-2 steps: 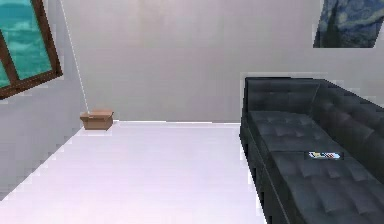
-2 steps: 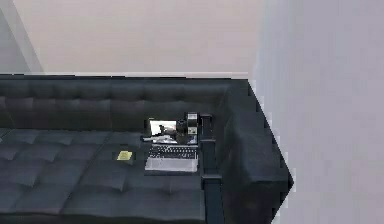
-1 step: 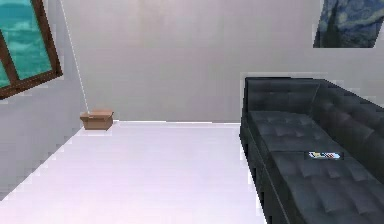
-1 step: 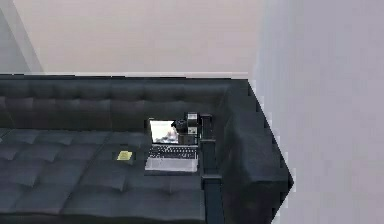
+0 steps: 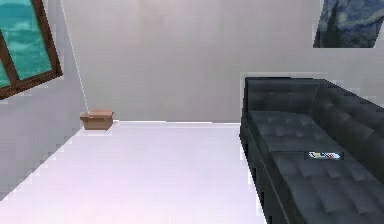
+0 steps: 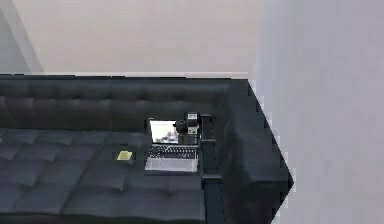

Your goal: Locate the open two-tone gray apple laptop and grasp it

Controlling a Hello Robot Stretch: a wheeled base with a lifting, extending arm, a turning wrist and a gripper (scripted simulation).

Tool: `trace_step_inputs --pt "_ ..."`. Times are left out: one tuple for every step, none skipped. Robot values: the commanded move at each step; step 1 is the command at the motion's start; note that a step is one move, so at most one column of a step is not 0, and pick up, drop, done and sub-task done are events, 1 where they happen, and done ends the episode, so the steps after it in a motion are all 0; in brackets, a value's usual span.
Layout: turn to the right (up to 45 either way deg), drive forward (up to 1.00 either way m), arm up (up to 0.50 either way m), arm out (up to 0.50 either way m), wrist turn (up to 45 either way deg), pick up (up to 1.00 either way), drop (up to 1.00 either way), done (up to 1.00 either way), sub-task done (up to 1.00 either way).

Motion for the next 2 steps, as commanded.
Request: trace_step_inputs --pt "0.0 0.00 -0.30 0.00 0.0 0.00 0.00 0.00 0.00" --pt "0.0 0.00 0.00 0.00 0.0 1.00 0.00 0.00 0.00"
